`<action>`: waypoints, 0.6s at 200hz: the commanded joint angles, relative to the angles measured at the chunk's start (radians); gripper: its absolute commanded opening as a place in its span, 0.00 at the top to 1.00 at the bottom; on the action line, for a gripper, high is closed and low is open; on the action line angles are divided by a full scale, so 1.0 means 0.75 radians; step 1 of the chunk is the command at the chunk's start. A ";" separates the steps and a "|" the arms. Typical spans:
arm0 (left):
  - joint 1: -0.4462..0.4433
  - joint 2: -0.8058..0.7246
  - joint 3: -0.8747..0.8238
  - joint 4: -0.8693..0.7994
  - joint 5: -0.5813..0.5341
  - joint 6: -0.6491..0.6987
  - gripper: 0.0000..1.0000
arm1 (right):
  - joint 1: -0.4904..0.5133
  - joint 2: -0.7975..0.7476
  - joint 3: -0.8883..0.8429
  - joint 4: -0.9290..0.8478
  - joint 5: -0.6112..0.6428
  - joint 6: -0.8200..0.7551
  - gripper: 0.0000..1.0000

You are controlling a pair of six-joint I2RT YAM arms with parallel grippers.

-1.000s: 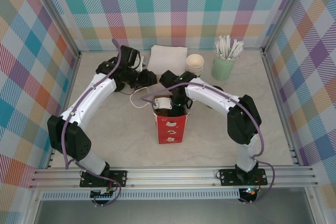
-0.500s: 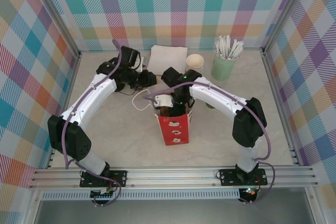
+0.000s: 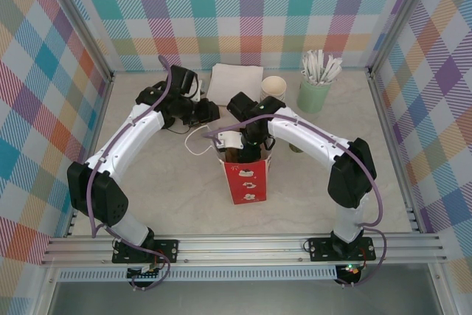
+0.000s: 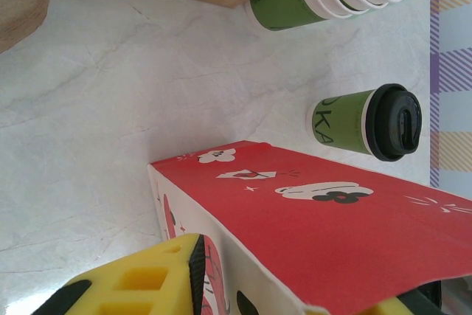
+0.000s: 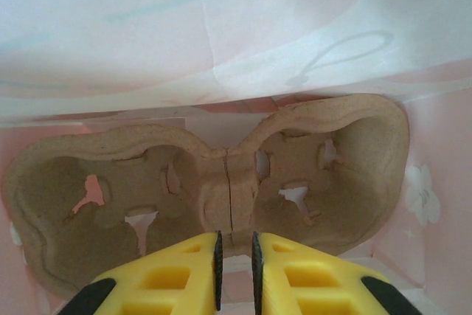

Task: Pack the takeout coffee

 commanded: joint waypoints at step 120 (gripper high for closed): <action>-0.021 -0.029 0.022 -0.034 -0.053 0.016 0.73 | -0.018 -0.097 0.042 -0.032 -0.059 -0.005 0.83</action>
